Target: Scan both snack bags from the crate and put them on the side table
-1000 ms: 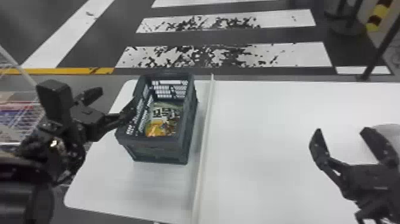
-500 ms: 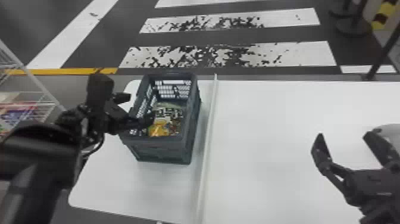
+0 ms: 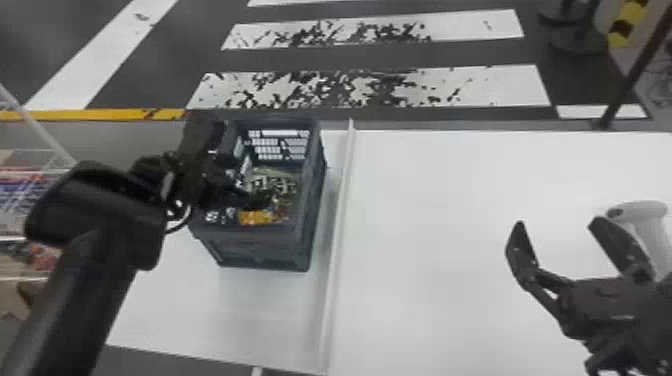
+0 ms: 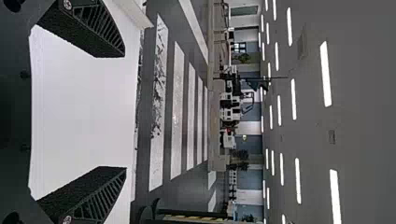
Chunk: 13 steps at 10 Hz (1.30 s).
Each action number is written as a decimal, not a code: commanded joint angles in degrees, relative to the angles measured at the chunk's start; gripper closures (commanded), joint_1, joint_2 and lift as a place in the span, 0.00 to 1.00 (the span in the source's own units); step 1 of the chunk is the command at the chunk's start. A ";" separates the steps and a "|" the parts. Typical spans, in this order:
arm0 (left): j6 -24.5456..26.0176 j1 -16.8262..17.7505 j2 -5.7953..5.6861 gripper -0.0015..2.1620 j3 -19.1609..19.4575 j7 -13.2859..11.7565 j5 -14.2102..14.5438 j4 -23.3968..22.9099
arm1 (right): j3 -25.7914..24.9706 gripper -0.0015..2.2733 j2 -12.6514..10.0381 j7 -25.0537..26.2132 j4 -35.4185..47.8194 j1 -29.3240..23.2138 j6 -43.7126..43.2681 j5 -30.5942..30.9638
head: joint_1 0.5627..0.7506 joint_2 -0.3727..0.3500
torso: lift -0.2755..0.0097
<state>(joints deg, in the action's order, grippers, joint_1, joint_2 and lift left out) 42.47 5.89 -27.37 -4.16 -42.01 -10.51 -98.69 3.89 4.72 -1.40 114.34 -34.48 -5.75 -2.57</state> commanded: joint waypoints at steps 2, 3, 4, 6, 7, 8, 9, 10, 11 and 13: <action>3.55 6.68 0.91 0.04 -6.30 -1.94 -3.38 6.50 | -0.46 0.03 0.12 0.00 0.45 -0.24 1.14 -0.07 | 0.70 0.70 | 0.66; 5.13 9.05 1.71 0.04 -8.32 -3.08 -5.23 9.22 | -0.73 0.03 0.21 0.00 0.62 -0.24 1.67 -0.16 | 0.70 0.69 | 0.66; 5.66 10.90 4.43 0.04 -8.67 -4.93 -9.62 12.30 | -0.99 0.02 0.21 0.00 0.71 -0.24 2.02 -0.33 | 0.70 0.67 | 0.66; 7.24 12.21 6.28 0.04 -8.41 -7.65 -14.10 14.58 | -0.82 0.02 0.65 -0.09 0.62 1.17 4.48 -1.04 | 0.70 0.65 | 0.66; 7.95 12.74 6.28 0.04 -8.50 -8.44 -14.54 15.90 | -0.82 0.02 1.00 -0.09 0.62 1.61 5.36 -1.30 | 0.70 0.65 | 0.66; 8.12 13.01 6.28 0.04 -8.23 -8.79 -15.51 17.31 | -0.82 0.02 1.52 -0.18 0.36 2.14 6.06 -2.44 | 0.70 0.66 | 0.66; 8.12 13.09 6.28 0.04 -8.32 -8.79 -15.95 18.98 | -0.64 0.02 1.96 -0.18 0.09 2.84 7.12 -2.62 | 0.70 0.67 | 0.66; 7.95 13.01 6.45 0.04 -8.58 -8.70 -16.48 20.30 | -0.46 0.02 2.40 -0.18 -0.26 3.46 7.64 -2.71 | 0.70 0.68 | 0.66; 7.95 13.09 7.51 0.04 -8.76 -8.70 -18.15 22.14 | -0.02 0.02 2.75 -0.18 -0.61 4.07 8.35 -3.50 | 0.70 0.69 | 0.66; 7.95 15.38 8.82 0.21 -10.25 -10.90 -19.11 26.54 | -0.11 0.02 3.19 -0.18 -0.96 4.16 8.52 -3.76 | 0.70 0.70 | 0.66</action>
<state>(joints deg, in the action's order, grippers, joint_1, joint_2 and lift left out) 50.41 20.66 -19.02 -14.21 -52.57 -29.31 -73.38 3.83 7.75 -1.58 113.52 -30.41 2.68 -6.27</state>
